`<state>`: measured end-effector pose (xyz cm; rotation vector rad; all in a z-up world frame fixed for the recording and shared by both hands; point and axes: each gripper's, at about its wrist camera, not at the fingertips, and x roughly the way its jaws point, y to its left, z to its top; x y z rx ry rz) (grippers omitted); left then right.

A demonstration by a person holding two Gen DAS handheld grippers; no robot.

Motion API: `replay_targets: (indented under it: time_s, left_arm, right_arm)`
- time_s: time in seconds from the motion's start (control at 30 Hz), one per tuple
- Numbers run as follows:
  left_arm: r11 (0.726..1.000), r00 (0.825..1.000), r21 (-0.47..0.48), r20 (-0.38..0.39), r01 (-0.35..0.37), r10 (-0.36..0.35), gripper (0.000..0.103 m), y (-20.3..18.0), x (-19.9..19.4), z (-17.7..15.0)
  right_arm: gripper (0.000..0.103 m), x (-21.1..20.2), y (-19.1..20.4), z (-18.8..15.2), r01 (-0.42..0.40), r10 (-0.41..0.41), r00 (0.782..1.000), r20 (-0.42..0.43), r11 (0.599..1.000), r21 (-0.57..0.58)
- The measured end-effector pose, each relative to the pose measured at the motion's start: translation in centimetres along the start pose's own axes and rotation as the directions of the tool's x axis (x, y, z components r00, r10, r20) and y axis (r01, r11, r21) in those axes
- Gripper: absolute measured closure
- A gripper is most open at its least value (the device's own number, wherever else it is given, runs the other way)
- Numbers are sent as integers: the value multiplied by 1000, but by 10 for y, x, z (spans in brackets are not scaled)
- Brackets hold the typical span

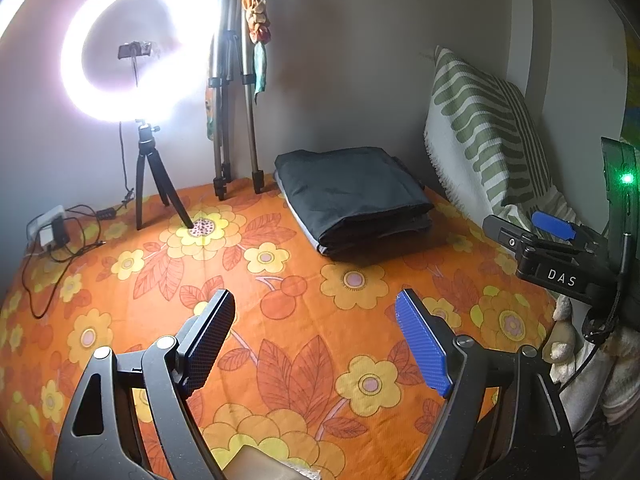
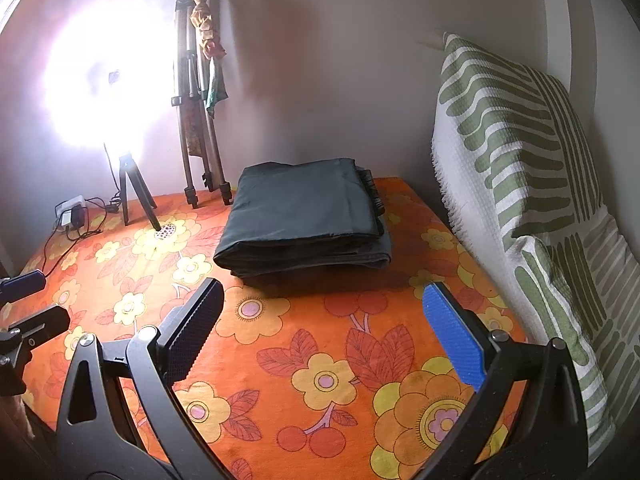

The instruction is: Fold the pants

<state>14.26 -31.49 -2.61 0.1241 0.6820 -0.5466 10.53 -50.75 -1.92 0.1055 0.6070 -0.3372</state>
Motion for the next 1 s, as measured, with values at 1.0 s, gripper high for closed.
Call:
replay_targets:
  time_s: [1.0]
  left_arm:
    - [1000, 1000, 17, 6, -6, 6, 20, 4, -2, -5]
  right_arm:
    - [1, 3, 7, 0, -8, 8, 1000, -10, 1000, 0]
